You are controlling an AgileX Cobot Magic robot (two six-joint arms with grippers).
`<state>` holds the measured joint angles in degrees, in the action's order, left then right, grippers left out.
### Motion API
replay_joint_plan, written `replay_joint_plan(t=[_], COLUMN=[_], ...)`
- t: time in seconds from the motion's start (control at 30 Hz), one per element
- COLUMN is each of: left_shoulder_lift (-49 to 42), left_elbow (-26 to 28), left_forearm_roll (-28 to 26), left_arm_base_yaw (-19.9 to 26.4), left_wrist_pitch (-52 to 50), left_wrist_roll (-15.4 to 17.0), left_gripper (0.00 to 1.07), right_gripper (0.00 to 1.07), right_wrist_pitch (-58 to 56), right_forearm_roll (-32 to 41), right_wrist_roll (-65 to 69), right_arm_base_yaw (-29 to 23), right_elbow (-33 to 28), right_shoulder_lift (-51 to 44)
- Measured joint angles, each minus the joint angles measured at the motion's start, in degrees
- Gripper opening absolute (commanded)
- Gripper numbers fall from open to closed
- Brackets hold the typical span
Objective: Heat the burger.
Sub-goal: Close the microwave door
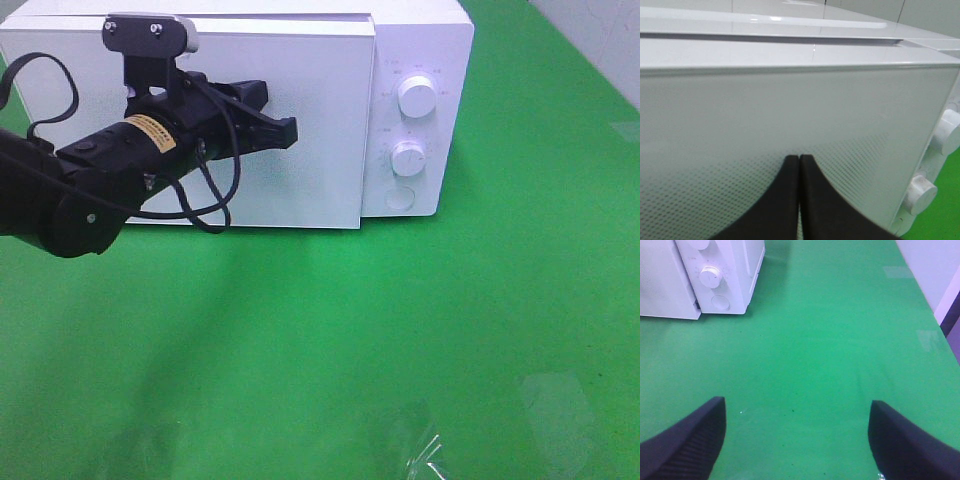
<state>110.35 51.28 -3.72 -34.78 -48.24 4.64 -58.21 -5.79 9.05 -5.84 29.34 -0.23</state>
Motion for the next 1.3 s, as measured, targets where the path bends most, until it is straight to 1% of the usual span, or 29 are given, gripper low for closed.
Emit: replay_joint_plan(t=[0.17, 0.2, 0.23, 0.27, 0.4, 0.43, 0.57, 0.6, 0.87, 0.9, 1.0, 1.07, 1.1, 1.13, 1.17, 1.23, 1.27, 1.3], left_shoulder_lift=[1.2, 1.9, 1.9, 2.6, 3.6, 4.2, 5.3, 6.0, 6.2, 6.0, 5.6, 4.8, 4.8, 4.2, 4.2, 1.9, 1.9, 0.7], left_elbow=[2.0, 3.4, 3.4, 4.8, 6.4, 7.5, 9.5, 10.3, 10.9, 11.1, 11.3, 11.8, 11.8, 12.0, 12.0, 12.0, 12.0, 12.0], left_forearm_roll=[1.6, 2.4, 2.4, 2.6, 3.3, 3.7, 3.3, 4.2, 5.3, 5.3, 5.0, 3.7, 3.7, 2.2, 2.2, 1.4, 1.4, 1.3], left_arm_base_yaw=[-0.6, -0.7, -0.7, -0.8, -1.0, -1.3, -1.2, -1.0, -1.0, -1.1, -1.4, -2.1, -2.1, -2.7, -2.7, -4.4, -4.4, -5.7], left_wrist_pitch=[1.0, 1.9, 1.9, 2.9, 3.6, 4.1, 4.9, 5.2, 7.1, 9.2, 11.3, 15.6, 15.6, 18.9, 18.9, 29.5, 29.5, 34.4], left_wrist_roll=[0.0, 0.0, 0.0, 0.0, 0.0, 0.0, -0.2, -0.2, 0.2, 0.2, 0.3, 0.5, 0.5, 0.5, 0.5, 0.6, 0.6, 0.6], left_gripper=[0.00, 0.00, 0.00, 0.00, 0.00, 0.00, 0.00, 0.00, 0.00, 0.00, 0.00, 0.00, 0.00, 0.00, 0.00, 0.02, 0.02, 0.05], right_gripper=[0.75, 0.75, 0.75, 0.75, 0.75, 0.75, 0.75, 0.75, 0.75, 0.75, 0.75, 0.75, 0.75, 0.75, 0.75, 0.75, 0.75, 0.75], right_wrist_pitch=[0.0, 0.0, 0.0, 0.0, 0.0, 0.0, 0.0, 0.0, 0.0, 0.0, 0.0, 0.0, 0.0, 0.0, 0.0, 0.0, 0.0, 0.0], right_forearm_roll=[0.1, 0.1, 0.1, 0.1, 0.1, 0.1, 0.1, 0.1, 0.1, 0.1, 0.1, 0.1, 0.1, 0.1, 0.1, 0.1, 0.1, 0.1], right_wrist_roll=[0.0, 0.0, 0.0, 0.0, 0.0, 0.0, 0.0, 0.0, 0.0, 0.0, 0.0, 0.0, 0.0, 0.0, 0.0, 0.0, 0.0, 0.0], right_arm_base_yaw=[0.0, 0.0, 0.0, 0.0, 0.0, 0.0, 0.0, 0.0, 0.0, 0.0, 0.0, 0.0, 0.0, 0.0, 0.0, 0.0, 0.0, 0.0], right_elbow=[0.0, 0.0, 0.0, 0.0, 0.0, 0.0, 0.0, 0.0, 0.0, 0.0, 0.0, 0.0, 0.0, 0.0, 0.0, 0.0, 0.0, 0.0], right_shoulder_lift=[0.0, 0.0, 0.0, 0.0, 0.0, 0.0, 0.0, 0.0, 0.0, 0.0, 0.0, 0.0, 0.0, 0.0, 0.0, 0.0, 0.0, 0.0])
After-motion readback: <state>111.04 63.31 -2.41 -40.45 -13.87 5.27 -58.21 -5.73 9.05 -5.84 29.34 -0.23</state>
